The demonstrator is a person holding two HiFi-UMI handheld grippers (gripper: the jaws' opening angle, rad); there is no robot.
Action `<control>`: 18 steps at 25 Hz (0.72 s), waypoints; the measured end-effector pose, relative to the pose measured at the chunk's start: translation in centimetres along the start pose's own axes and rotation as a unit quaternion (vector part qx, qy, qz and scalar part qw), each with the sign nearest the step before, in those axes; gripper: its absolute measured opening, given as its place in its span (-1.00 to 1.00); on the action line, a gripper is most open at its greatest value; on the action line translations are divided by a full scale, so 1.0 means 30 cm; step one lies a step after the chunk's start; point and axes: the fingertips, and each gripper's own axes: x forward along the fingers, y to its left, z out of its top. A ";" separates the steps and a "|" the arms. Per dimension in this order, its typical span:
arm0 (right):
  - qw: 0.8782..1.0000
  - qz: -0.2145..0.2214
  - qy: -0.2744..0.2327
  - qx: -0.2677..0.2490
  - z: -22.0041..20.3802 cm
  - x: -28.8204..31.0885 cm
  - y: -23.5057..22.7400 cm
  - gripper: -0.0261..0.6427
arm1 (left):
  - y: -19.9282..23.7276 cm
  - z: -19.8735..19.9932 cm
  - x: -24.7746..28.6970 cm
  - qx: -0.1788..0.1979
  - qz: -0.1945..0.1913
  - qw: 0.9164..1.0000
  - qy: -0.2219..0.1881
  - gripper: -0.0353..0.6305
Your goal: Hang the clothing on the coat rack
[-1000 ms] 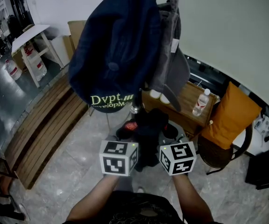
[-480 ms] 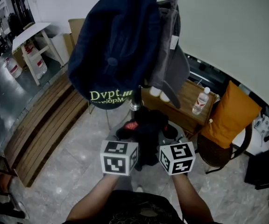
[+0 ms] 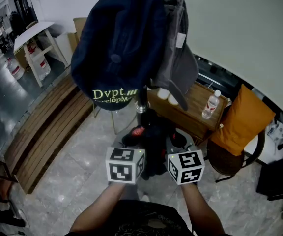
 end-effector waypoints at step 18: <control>1.000 0.016 0.018 -0.005 -0.069 -0.054 0.044 -0.86 | -0.036 -0.056 -0.043 0.003 0.009 1.000 0.019 -0.79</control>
